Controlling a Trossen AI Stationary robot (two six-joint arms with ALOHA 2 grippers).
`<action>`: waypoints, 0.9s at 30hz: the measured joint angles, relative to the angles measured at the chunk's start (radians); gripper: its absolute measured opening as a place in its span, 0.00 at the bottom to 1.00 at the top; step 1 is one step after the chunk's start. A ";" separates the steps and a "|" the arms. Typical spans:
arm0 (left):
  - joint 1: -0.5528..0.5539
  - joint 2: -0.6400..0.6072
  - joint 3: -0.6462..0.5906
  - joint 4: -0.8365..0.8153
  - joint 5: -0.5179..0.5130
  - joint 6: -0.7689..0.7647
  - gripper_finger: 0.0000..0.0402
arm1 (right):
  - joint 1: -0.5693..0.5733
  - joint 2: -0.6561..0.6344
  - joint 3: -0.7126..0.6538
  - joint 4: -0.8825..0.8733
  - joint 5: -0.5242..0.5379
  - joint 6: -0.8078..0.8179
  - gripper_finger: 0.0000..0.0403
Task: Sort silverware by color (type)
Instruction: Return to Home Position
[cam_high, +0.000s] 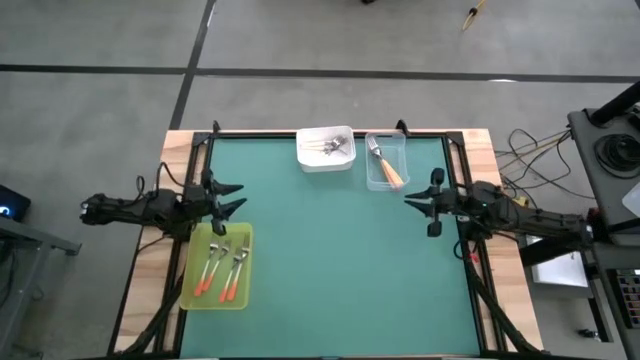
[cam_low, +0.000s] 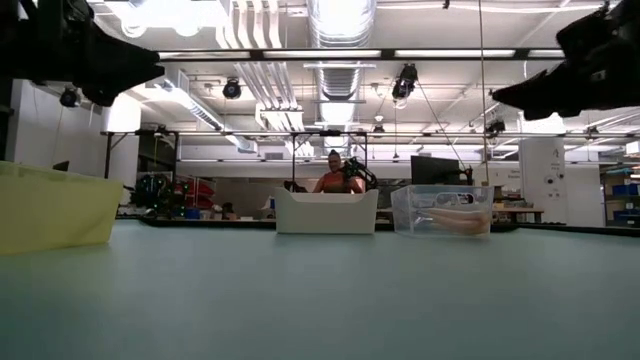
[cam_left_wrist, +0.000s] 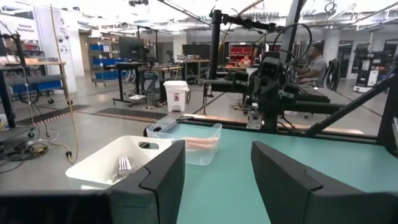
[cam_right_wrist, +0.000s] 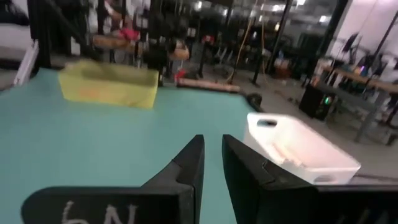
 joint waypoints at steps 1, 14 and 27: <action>0.000 0.000 -0.010 0.007 0.000 -0.004 0.41 | 0.000 -0.030 0.001 -0.028 0.000 0.001 0.12; -0.001 0.020 -0.113 0.098 -0.010 -0.065 0.32 | 0.000 -0.077 -0.068 0.014 -0.063 0.017 0.12; 0.000 0.052 -0.104 0.095 -0.085 -0.219 0.31 | 0.000 -0.031 -0.068 0.008 -0.054 0.059 0.12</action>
